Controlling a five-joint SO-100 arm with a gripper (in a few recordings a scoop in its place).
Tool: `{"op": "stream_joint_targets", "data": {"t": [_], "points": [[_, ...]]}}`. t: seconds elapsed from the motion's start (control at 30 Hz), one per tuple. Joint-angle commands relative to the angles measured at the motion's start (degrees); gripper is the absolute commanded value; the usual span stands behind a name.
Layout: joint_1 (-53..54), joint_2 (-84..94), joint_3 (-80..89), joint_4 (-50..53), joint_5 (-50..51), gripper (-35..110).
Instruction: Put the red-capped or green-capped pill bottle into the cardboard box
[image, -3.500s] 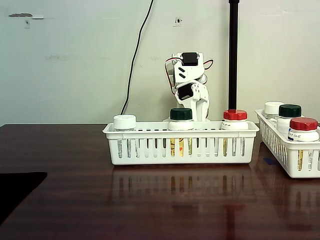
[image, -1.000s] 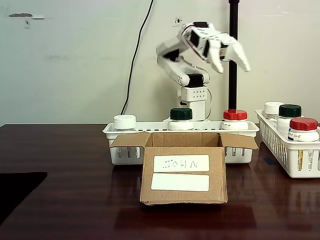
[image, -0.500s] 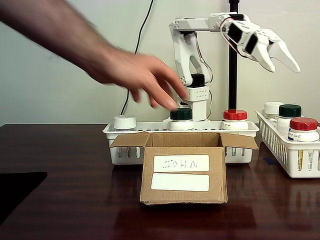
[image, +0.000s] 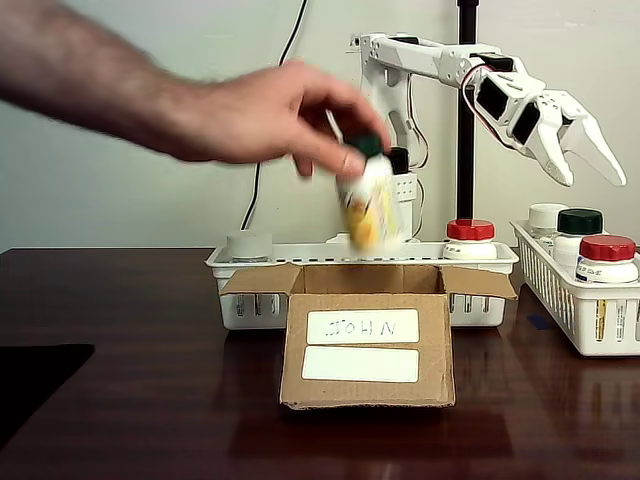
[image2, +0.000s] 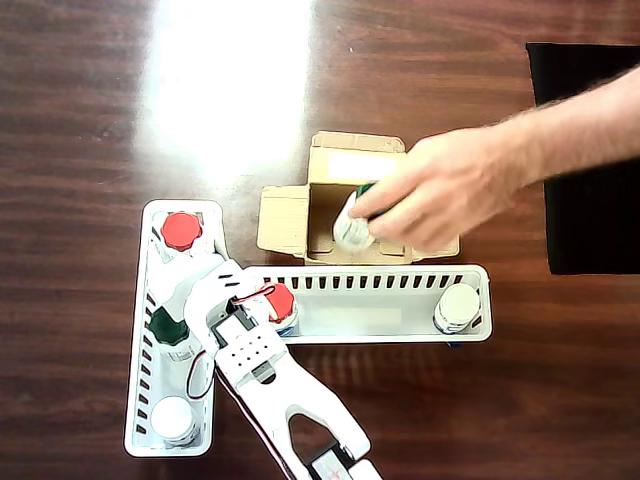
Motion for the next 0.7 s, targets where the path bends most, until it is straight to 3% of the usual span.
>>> {"op": "stream_joint_targets", "data": {"t": [0.0,0.67], "points": [[0.2,-1.3,-3.6,-3.7,-0.1,71],[3.3,-13.3,-5.3,-12.9,2.0,71]]}}
